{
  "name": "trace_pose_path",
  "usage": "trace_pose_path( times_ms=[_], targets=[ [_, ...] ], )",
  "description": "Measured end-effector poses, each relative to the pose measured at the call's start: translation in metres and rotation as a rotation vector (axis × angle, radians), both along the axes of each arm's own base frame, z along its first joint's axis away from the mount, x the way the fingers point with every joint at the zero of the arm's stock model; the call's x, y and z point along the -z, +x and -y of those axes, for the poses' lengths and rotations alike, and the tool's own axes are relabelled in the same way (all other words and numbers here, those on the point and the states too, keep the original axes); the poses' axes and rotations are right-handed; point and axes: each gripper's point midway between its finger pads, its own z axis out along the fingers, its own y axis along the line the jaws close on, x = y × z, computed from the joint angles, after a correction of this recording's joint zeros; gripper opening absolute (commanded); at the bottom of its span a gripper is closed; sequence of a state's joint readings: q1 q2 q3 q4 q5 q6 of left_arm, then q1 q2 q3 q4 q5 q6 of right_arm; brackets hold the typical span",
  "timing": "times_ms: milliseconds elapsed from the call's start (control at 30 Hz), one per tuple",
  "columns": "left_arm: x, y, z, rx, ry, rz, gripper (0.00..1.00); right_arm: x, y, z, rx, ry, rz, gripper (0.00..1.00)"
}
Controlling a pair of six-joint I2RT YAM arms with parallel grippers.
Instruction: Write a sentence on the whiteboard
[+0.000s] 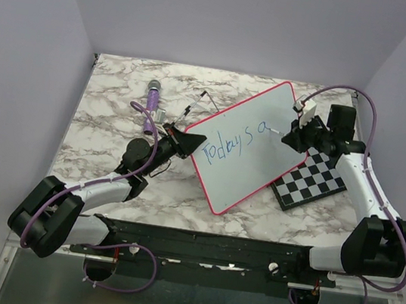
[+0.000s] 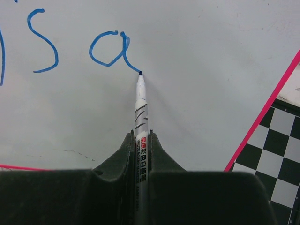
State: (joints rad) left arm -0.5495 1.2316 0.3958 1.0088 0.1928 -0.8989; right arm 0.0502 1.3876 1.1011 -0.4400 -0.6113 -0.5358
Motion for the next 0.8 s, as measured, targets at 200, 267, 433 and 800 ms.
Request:
trace_pose_path(
  times_ms=[200, 267, 433, 800],
  targets=[
    [-0.001, 0.000, 0.000, 0.001, -0.001, 0.004, 0.00, -0.002, -0.001, 0.004, 0.009, 0.002, 0.000, 0.01],
    [-0.001, -0.001, 0.000, 0.003, 0.002, 0.011, 0.00, -0.008, -0.004, 0.002, 0.002, 0.011, 0.010, 0.01],
    [-0.001, -0.001, 0.001, 0.005, 0.009, 0.018, 0.00, -0.042, -0.015, -0.002, -0.020, 0.041, 0.099, 0.01],
    [-0.002, -0.004, 0.002, 0.022, 0.025, 0.039, 0.00, -0.054, -0.016, 0.022, 0.053, 0.098, 0.156, 0.01]
  ],
)
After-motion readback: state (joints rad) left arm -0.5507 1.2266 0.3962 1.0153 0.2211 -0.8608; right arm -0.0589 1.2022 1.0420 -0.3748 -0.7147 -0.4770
